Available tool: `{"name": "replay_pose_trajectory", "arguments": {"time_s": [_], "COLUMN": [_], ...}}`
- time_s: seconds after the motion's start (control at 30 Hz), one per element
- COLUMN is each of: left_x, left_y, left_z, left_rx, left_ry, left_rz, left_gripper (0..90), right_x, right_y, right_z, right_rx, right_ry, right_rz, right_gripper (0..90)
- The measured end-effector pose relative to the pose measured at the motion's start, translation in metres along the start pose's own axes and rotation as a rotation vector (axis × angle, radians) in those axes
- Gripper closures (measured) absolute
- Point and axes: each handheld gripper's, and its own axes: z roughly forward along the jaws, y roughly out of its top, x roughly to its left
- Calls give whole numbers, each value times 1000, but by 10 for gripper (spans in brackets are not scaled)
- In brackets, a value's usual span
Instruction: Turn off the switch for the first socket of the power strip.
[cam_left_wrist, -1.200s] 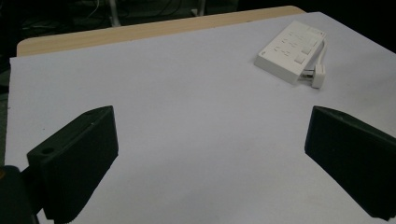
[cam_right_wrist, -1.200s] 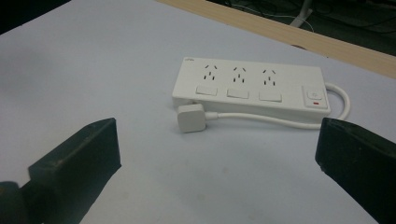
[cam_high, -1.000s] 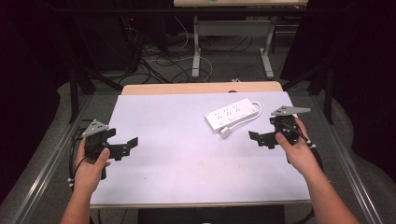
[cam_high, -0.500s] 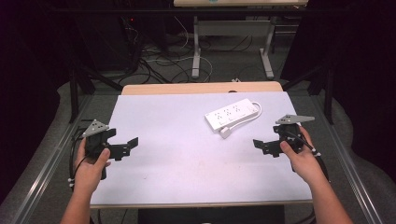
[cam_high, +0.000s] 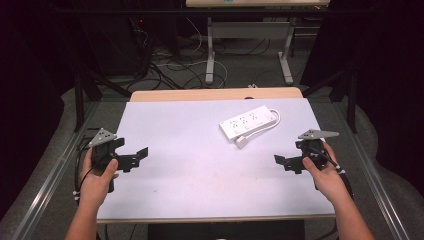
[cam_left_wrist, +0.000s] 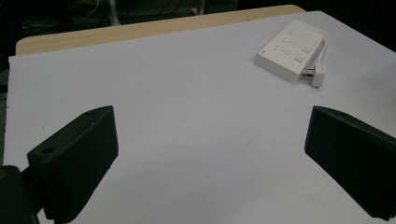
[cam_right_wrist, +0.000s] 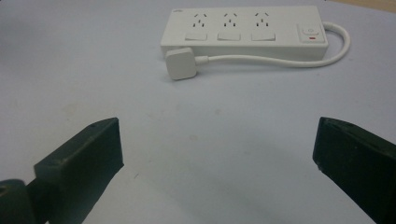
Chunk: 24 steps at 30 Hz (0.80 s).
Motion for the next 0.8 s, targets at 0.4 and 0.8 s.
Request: {"name": "replay_pose_trajectory", "arguments": {"time_s": [0.4, 0.8], "left_x": [0, 0], "left_y": [0, -1], "left_z": [0, 1], "left_rx": [1, 1], "left_ry": [0, 1], "left_rz": [-4, -3], "left_gripper": [26, 27], "right_x": [-8, -17], "right_y": [-11, -22], "right_z": [0, 1], "right_rx": [-9, -10], "right_ry": [-31, -50], "right_rz": [27, 54], "right_gripper": [15, 20]}}
